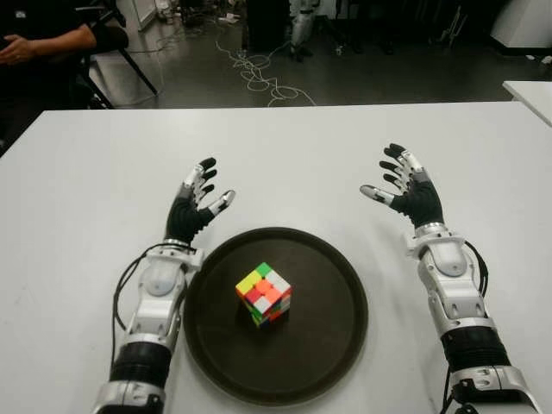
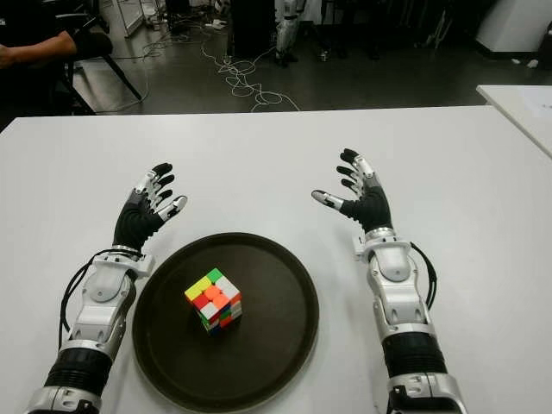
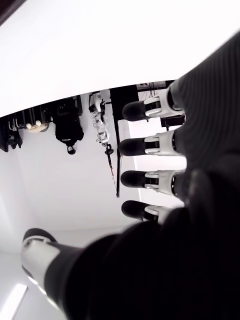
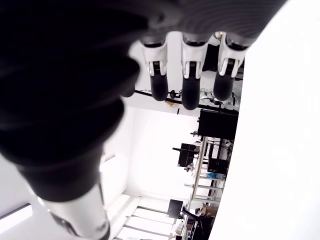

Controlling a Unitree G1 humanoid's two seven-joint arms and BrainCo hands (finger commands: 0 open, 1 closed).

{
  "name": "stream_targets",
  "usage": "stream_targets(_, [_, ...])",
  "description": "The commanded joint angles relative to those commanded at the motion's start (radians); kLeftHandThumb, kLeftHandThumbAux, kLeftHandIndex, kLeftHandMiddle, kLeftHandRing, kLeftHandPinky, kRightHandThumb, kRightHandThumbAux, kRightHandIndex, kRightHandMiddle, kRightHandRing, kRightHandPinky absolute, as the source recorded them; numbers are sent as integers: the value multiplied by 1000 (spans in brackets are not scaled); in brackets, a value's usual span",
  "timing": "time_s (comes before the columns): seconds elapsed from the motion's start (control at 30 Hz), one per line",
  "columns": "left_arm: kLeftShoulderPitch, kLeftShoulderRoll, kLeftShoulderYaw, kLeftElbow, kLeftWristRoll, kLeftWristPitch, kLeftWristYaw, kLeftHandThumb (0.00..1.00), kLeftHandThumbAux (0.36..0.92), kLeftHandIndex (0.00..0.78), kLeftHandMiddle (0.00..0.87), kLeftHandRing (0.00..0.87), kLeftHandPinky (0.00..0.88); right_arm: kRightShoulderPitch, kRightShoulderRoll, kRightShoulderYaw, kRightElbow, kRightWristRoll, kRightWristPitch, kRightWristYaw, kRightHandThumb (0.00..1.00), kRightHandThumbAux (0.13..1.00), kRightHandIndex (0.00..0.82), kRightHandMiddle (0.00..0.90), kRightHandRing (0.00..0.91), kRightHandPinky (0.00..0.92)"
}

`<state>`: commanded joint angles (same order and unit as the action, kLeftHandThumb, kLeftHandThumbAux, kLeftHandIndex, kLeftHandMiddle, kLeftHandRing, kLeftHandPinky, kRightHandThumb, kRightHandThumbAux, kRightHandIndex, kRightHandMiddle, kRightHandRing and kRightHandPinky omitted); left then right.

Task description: Pick up the Rubik's Cube and put it in the plate

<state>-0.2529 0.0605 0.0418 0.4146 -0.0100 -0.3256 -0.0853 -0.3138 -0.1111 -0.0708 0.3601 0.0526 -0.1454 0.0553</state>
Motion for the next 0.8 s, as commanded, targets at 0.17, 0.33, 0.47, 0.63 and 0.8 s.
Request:
stream_targets(0.17, [-2,-4,5,3,-5,2,-2,0,719,51,94,57,31,-3,-3,2,10,-8,-8,1,63,829,52,140,142,161])
stream_targets(0.33, [-3,-7,8,4,-6,6,5,0,736,48,97,65,39,-4,-2,0,17,-5,-18,7,63,832,58,144,144,165])
stream_targets(0.47, [-3,-8,10,3,-5,14,11,0,735,46,98,66,37,-5,0,-2,16,-4,-13,4,67,831,59,146,146,167])
stream_targets(0.63, [-7,-12,12,10,-3,11,16,0,726,46,97,64,32,-7,-2,-2,20,-9,-9,-1,64,822,60,148,150,173])
stream_targets(0.8, [-10,-11,12,19,-1,3,16,0,734,53,103,66,32,-7,-4,-2,23,-12,-13,-1,63,828,59,148,153,176])
